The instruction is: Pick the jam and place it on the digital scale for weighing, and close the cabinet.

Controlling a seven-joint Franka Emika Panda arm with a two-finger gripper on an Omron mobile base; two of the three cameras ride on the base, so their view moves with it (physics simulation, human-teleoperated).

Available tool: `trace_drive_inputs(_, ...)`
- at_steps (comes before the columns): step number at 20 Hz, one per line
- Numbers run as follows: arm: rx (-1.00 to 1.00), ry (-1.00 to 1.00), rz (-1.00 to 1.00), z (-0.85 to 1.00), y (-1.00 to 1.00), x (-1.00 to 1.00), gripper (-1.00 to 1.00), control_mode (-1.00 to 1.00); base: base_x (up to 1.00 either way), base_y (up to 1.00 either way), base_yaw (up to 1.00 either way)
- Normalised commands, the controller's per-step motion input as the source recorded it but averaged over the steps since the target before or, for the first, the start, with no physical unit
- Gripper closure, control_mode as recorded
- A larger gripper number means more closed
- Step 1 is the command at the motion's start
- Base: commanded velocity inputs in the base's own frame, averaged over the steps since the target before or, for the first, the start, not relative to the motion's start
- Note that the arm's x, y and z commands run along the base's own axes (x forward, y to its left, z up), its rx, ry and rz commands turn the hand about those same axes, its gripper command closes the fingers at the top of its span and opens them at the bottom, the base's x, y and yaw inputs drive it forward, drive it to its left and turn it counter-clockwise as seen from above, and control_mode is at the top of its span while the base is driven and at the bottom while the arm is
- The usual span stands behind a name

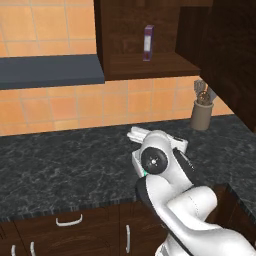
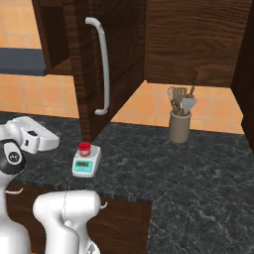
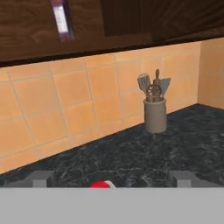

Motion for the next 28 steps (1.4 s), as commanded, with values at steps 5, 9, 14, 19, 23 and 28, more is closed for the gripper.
trace_drive_inputs(5, 0.21, -0.06, -0.06, 0.3, -0.47, -0.94, -1.0, -1.0, 0.0, 0.0, 0.0)
trace_drive_inputs(9, 0.5, -0.28, -0.01, -0.3, -1.0, -1.0, -1.0, -1.0, 0.0, 0.0, 0.0)
trace_drive_inputs(14, 0.4, -0.35, 0.0, -0.02, -1.0, -1.0, -1.0, -1.0, 0.0, 0.0, 0.0)
trace_drive_inputs(19, 0.45, -0.48, 0.0, -0.36, -1.0, -1.0, -1.0, -1.0, 0.0, 0.0, 0.0)
trace_drive_inputs(23, 0.49, -0.49, 0.0, -0.35, -0.9, -0.95, -1.0, -1.0, 0.0, 0.0, 0.0)
trace_drive_inputs(28, 0.4, -0.56, 0.05, -0.36, -0.84, -0.07, -1.0, -1.0, 0.0, 0.0, 0.0)
